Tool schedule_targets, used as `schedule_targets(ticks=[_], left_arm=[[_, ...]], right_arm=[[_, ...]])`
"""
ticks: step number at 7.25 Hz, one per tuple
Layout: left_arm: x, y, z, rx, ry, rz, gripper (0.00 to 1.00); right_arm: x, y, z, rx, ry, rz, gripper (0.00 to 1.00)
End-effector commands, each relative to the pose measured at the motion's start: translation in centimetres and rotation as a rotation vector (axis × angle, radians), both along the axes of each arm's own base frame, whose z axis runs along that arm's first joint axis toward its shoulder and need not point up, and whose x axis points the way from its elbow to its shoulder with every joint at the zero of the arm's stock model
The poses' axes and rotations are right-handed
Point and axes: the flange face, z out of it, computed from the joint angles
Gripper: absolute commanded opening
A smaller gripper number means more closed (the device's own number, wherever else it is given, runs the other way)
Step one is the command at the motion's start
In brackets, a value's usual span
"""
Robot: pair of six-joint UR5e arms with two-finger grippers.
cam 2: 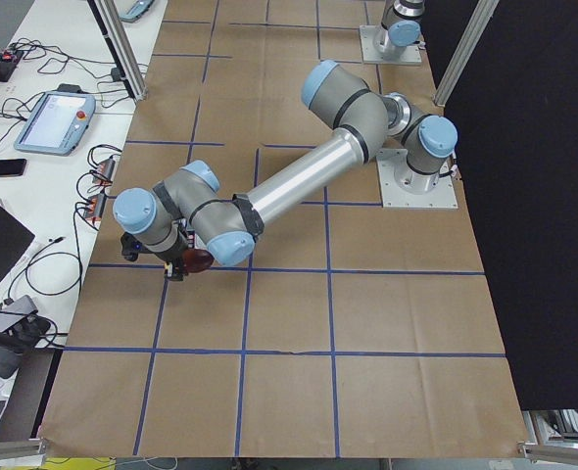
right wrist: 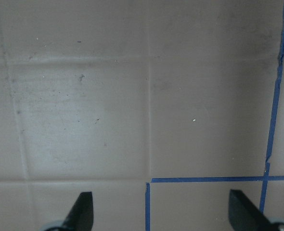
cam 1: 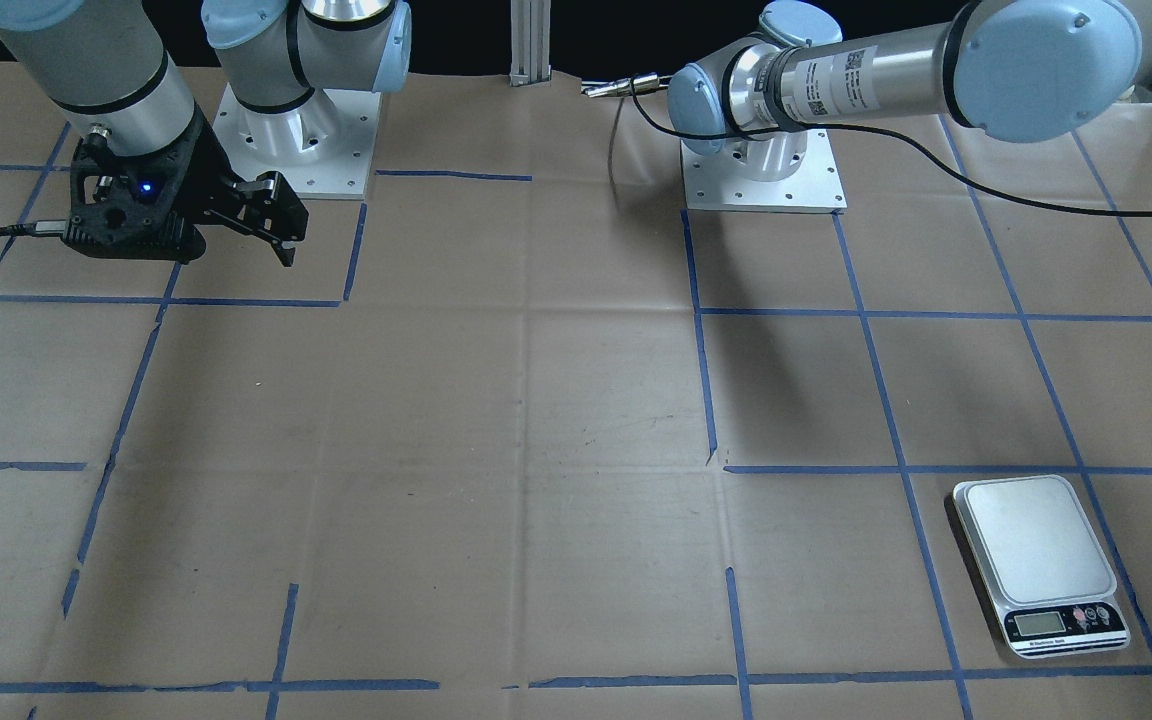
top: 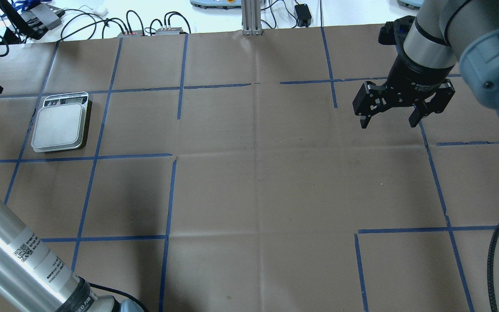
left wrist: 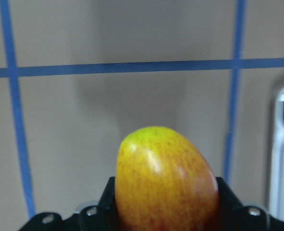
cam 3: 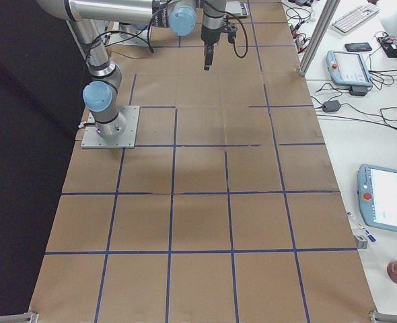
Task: Weigh mango
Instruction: 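Carry the mango with the left gripper onto the white scale and release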
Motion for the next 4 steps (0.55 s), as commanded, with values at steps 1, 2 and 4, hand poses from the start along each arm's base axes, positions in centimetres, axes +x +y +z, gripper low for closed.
schedule_targets(ticks=[1,2,4], left_arm=[[-9.4,2.1,0.3,0.070,0.016,0.053,0.48],[-12.0,3.2,-1.2,0.053,-0.001,0.058,0.48],[-12.8,3.8,-7.6,-0.075,-0.074,0.043,0.51]], right_arm=[[0.0,0.0,0.0,0.000,0.000,0.000,1.00],[0.0,0.0,0.0,0.000,0.000,0.000,1.00],[0.0,0.1,0.1,0.000,0.000,0.000,1.00]])
